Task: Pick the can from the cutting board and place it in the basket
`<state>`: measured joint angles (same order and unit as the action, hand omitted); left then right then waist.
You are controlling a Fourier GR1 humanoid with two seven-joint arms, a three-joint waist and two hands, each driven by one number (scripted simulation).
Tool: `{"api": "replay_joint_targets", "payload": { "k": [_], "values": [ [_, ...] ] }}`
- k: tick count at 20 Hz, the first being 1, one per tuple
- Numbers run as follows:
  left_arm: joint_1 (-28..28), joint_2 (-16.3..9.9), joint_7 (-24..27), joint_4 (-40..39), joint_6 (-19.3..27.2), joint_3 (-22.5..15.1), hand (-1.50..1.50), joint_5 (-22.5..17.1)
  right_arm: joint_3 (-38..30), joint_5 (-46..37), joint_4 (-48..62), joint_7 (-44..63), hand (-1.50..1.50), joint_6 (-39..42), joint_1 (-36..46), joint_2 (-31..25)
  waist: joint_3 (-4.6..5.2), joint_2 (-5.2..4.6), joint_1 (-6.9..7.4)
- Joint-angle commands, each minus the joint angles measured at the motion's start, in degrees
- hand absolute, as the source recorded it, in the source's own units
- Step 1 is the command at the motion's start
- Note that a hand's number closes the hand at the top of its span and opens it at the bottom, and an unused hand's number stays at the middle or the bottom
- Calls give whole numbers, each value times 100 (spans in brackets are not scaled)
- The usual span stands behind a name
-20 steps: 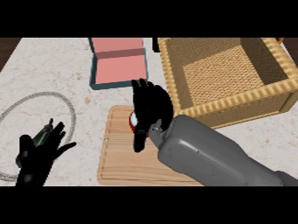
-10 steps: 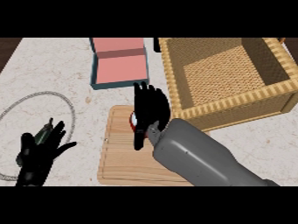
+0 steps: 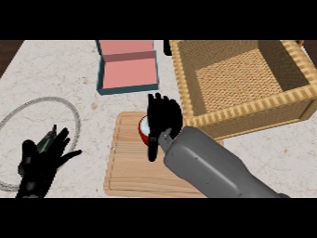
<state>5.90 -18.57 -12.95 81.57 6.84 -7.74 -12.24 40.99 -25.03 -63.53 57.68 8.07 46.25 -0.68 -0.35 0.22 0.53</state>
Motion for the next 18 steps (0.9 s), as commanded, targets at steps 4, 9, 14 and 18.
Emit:
{"api": "replay_joint_targets", "payload": {
  "k": [4,9,14,18],
  "values": [
    [220,2,-137,-19,-159,59,0,129,184,-5,340,49,-150,-244,-62,66,35,-26,22],
    [231,184,355,-510,-253,88,0,278,294,-145,326,-21,-150,-338,-230,67,37,-25,-16],
    [154,136,78,-325,-342,171,0,256,439,262,695,-91,-150,-725,92,67,35,-36,63],
    [-196,259,-224,-364,-231,208,0,243,878,58,1068,-615,150,-766,122,68,35,-56,99]
  ]
}}
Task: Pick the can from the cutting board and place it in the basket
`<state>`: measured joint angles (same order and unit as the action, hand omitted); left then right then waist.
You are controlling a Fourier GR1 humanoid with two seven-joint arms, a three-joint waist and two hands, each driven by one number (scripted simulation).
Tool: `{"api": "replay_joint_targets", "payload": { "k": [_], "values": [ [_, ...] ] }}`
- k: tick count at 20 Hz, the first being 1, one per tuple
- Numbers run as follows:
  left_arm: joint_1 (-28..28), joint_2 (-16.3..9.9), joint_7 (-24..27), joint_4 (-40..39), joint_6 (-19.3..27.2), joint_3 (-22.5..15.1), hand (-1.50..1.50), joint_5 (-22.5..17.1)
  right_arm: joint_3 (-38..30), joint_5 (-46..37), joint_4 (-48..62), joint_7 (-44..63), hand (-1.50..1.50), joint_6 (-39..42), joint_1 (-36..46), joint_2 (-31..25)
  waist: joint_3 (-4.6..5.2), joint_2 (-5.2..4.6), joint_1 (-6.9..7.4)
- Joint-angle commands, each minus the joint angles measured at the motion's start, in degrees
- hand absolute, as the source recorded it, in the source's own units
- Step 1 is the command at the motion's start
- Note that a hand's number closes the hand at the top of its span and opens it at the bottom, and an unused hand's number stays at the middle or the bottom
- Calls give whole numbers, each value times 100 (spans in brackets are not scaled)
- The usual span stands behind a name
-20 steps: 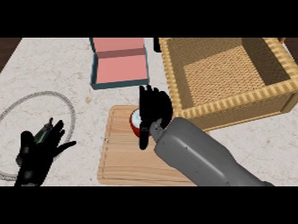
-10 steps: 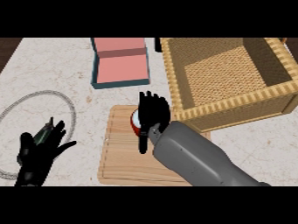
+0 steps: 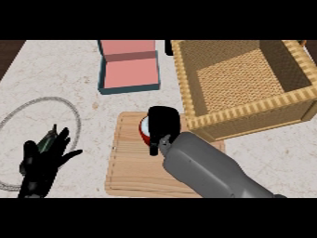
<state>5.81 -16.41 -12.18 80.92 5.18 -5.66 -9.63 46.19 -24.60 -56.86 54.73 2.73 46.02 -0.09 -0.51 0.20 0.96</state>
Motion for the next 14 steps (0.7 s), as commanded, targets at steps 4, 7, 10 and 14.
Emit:
{"api": "replay_joint_targets", "payload": {
  "k": [4,7,10,14],
  "values": [
    [-223,99,-205,-444,-59,98,0,58,25,-574,224,-396,150,290,113,7,53,-26,-69],
    [93,185,-280,-40,71,-58,0,256,-70,-640,541,-727,150,219,158,8,51,-26,-37],
    [-25,294,-244,-205,14,-25,0,247,86,-696,362,-504,150,168,166,8,52,-26,-33],
    [242,328,-176,-19,-72,-141,0,255,1098,-1245,157,-154,150,-104,-245,8,53,-23,12]
  ]
}}
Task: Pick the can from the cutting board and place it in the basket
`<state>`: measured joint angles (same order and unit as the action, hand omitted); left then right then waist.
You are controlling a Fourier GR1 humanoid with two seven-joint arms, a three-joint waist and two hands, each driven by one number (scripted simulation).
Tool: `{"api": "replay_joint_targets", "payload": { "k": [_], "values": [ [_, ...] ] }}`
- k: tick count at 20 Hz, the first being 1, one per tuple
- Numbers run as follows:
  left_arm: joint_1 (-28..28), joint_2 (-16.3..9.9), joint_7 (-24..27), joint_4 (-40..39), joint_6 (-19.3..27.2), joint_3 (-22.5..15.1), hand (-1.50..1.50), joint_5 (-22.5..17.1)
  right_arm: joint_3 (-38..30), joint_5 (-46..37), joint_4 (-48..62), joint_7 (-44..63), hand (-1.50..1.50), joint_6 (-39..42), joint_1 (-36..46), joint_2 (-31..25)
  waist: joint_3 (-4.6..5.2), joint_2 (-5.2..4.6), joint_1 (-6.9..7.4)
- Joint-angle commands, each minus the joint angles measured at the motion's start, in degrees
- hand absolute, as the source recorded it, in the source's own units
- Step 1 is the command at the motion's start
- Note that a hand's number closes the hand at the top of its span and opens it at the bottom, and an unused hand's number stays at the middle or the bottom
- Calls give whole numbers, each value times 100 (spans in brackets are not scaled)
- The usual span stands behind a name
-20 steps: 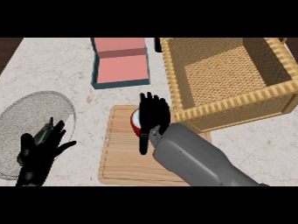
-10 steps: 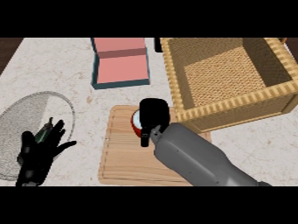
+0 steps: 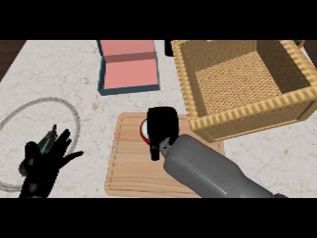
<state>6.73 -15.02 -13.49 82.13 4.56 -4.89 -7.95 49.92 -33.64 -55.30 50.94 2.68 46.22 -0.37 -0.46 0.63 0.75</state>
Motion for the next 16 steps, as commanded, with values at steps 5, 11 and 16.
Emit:
{"api": "replay_joint_targets", "payload": {
  "k": [5,11,16],
  "values": [
    [182,-22,-126,-61,-186,-159,0,23,2467,-996,-622,1211,150,192,-839,30,54,-35,173],
    [77,-72,-236,-70,-141,101,0,-129,1702,-1534,-2334,1640,150,-1633,-1150,28,22,-28,-18],
    [217,12,-166,-89,-116,-97,0,53,1857,-2534,-3497,1993,150,-2224,-1011,32,40,6,-59]
  ]
}}
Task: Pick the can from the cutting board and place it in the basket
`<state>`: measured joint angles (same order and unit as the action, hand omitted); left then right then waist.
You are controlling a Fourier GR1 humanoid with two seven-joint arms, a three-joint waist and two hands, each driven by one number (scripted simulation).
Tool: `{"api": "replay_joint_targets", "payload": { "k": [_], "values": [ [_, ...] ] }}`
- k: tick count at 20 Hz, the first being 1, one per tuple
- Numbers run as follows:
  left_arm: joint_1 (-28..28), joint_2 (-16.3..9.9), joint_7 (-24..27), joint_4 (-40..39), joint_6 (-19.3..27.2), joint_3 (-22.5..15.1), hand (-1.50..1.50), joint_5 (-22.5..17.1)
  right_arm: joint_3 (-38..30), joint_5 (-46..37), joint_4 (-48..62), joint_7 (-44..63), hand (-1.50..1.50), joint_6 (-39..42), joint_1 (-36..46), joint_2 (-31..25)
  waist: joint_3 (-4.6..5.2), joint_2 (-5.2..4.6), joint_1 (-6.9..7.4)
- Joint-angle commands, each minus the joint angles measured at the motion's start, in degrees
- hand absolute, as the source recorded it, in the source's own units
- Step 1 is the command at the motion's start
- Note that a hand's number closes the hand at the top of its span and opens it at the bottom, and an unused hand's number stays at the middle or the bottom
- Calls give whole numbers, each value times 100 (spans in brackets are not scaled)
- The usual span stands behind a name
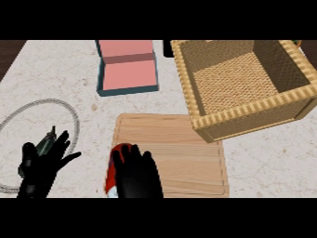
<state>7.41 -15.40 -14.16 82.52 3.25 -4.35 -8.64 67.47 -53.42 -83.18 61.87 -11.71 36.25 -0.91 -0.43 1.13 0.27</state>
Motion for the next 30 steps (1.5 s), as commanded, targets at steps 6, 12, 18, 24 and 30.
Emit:
{"api": "replay_joint_targets", "payload": {
  "k": [6,12,18,24,30],
  "values": [
    [-54,105,-131,-120,184,-9,0,134,-643,-904,-1778,1664,150,202,764,87,51,-39,-20],
    [-102,173,-164,-230,169,-121,0,233,-1782,-895,-1872,1763,150,810,1561,86,56,-69,-34],
    [123,26,-21,-181,-72,0,0,116,-2585,-628,-1595,1634,150,1242,2043,86,53,-85,11],
    [-130,7,-417,-53,85,125,0,111,-3317,-489,-1238,1319,150,1717,2371,87,46,-86,-27],
    [-106,58,-237,-176,-68,101,0,137,-4098,-537,-511,248,150,1772,2336,-39,46,-114,-16]
  ]
}}
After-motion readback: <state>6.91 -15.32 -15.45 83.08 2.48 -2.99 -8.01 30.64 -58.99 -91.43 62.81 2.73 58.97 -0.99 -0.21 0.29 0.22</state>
